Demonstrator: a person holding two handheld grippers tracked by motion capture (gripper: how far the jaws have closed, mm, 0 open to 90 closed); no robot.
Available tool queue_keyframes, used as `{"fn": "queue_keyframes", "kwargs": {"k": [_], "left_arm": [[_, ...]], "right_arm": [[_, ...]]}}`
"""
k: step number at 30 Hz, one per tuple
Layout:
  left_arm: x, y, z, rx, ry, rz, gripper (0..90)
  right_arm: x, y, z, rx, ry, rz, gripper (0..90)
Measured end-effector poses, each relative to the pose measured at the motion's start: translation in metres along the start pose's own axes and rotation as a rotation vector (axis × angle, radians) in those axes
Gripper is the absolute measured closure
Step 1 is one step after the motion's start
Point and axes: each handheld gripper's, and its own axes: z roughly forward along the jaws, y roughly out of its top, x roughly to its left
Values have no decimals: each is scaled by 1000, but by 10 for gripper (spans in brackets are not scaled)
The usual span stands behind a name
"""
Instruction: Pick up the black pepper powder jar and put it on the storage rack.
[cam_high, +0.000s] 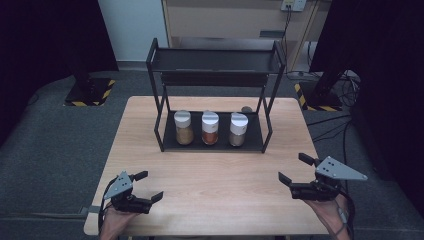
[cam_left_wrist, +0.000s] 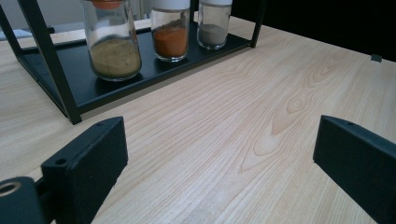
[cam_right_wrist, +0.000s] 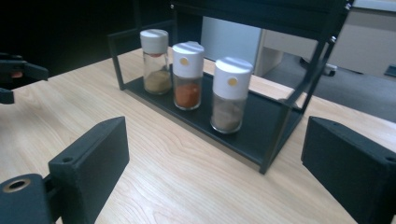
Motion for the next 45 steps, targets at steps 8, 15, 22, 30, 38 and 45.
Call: {"fn": "queue_keyframes", "kwargs": {"k": [8, 15, 22, 30, 38, 45], "left_arm": [[0, 0, -1, -1, 2, 0, 21], [-1, 0, -1, -1, 2, 1, 21], [0, 0, -1, -1, 2, 2, 21], [0, -1, -1, -6, 2, 1, 21], [0, -1, -1, -8, 1, 1, 21], [1, -2, -1, -12, -1, 2, 21]], "right_arm": [[-3, -27, 1, 21, -16, 38, 78], [-4, -44, 6, 43, -19, 65, 80], [-3, -53, 9, 46, -21, 70, 81], [-4, -61, 15, 43, -16, 63, 83], [-4, -67, 18, 34, -14, 50, 84], [-7, -72, 20, 36, 0, 42, 84]]}}
